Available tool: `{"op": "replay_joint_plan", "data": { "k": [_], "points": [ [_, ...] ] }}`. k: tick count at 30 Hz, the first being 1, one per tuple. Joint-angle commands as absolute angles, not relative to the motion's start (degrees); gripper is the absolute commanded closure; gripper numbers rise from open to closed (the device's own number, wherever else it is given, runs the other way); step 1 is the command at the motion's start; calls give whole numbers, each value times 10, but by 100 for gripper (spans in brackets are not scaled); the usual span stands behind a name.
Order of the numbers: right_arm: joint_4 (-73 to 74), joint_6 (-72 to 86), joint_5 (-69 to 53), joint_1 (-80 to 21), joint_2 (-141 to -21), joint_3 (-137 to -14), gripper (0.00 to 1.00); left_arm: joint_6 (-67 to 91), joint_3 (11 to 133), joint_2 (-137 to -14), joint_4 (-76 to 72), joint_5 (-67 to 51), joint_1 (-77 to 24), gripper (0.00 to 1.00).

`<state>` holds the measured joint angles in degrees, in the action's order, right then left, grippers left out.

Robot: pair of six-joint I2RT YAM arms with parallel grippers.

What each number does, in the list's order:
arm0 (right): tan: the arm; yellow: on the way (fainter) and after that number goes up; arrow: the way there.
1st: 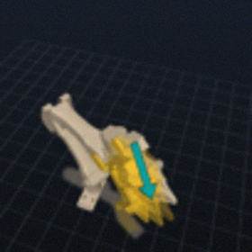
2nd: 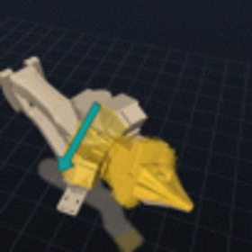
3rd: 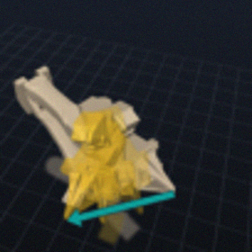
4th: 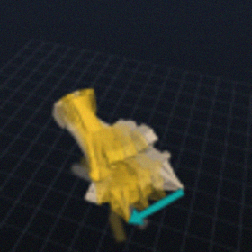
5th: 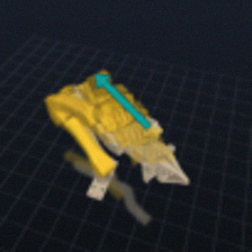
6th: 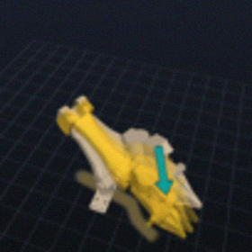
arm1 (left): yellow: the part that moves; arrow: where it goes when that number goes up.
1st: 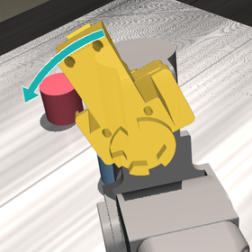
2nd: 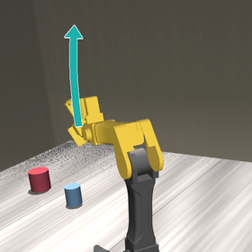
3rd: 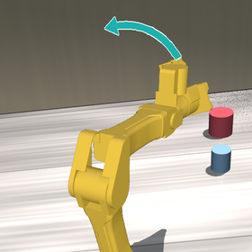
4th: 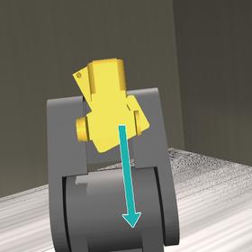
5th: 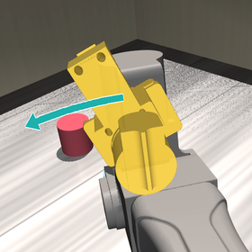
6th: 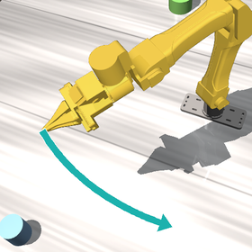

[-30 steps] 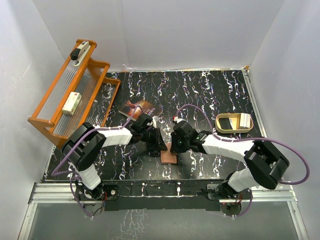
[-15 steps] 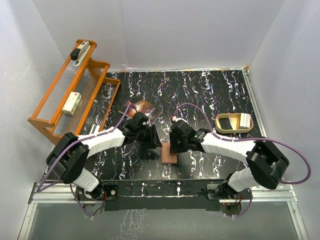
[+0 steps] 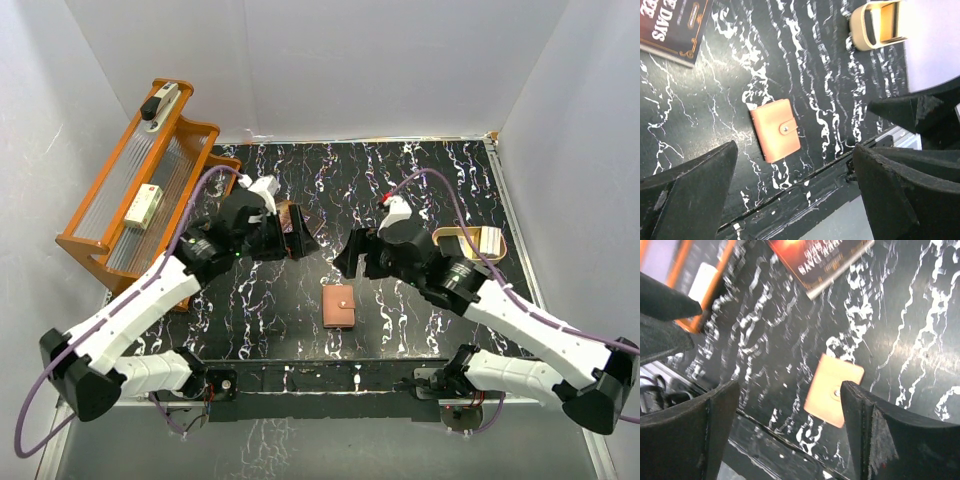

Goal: Put the credit cards into the card holder
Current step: Reset both arms

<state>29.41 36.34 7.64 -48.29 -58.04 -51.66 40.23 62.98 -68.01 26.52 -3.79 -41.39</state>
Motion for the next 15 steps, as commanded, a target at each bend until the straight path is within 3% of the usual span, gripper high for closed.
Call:
{"op": "replay_joint_plan", "data": {
  "k": [1, 2, 3, 15],
  "points": [
    [298, 355, 115, -485, -548, -582, 10, 364, 699, -626, 350, -25, -414, 1],
    [300, 355, 116, -485, -543, -589, 3, 358, 708, -618, 357, -28, -415, 1],
    [302, 356, 117, -485, -537, -594, 2, 354, 715, -611, 364, -29, -413, 1],
    [306, 419, 183, -485, -458, -546, 2, 375, 672, -491, 371, 15, -414, 1]
  ]
}}
